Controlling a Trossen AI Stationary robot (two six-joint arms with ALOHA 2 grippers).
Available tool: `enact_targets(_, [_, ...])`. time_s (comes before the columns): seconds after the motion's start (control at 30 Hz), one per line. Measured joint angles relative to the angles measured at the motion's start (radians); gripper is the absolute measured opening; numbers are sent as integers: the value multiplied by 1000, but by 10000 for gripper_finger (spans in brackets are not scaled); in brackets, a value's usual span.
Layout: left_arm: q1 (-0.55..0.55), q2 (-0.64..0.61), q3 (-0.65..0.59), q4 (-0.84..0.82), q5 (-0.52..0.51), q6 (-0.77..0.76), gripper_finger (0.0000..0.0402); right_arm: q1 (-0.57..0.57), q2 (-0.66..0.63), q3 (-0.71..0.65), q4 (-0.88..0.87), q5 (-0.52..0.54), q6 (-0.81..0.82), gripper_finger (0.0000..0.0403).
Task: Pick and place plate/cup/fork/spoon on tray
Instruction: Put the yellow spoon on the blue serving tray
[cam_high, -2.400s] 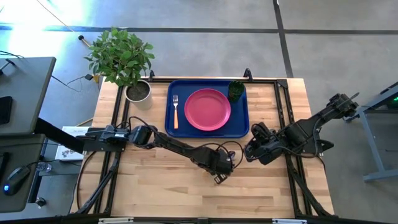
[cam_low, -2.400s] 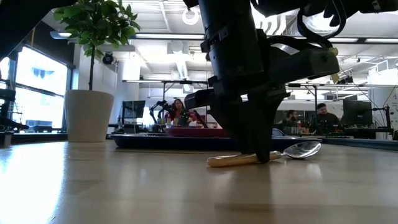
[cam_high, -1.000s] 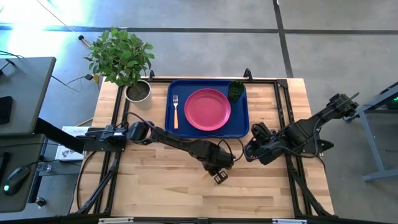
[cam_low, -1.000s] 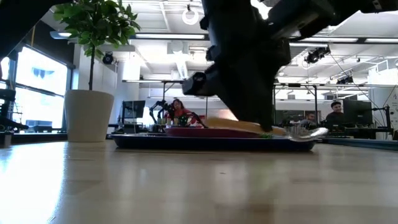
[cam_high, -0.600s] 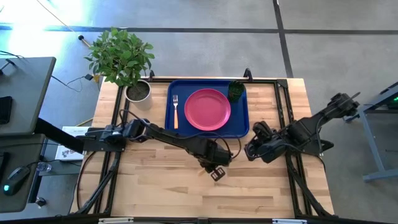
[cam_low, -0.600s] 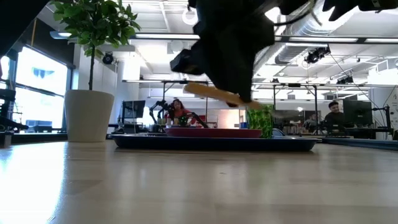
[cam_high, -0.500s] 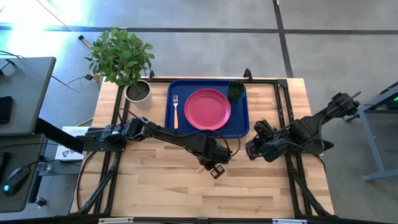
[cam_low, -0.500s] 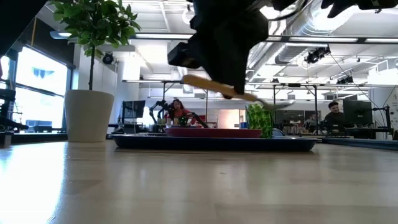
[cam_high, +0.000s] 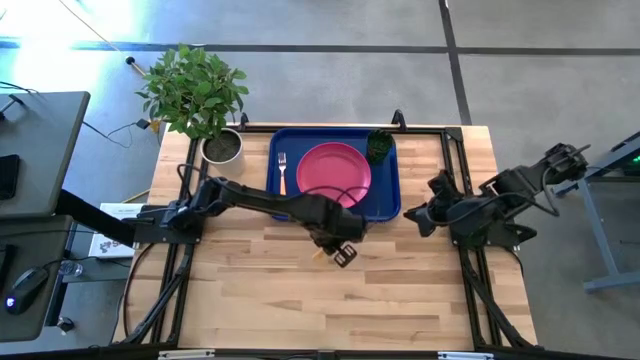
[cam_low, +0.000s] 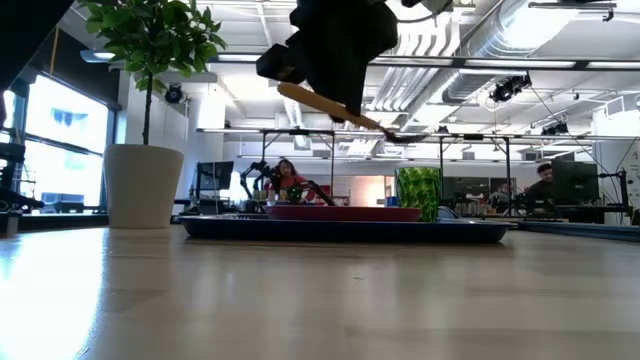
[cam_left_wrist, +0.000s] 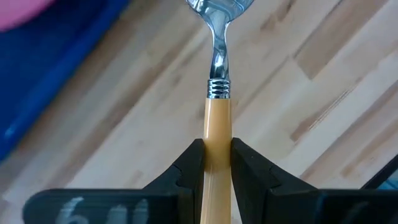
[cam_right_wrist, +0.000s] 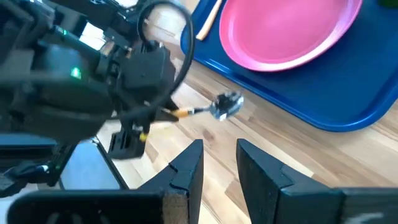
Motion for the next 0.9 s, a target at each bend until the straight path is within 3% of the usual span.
enact_targets(0.47, [93, -122, -11, -135, -127, -2, 53, 0, 2, 0, -19, -18, -48, 87])
enact_targets(0.9, [167, -158, -11, -198, -184, -3, 53, 0, 2, 0, -24, -21, -86, 87])
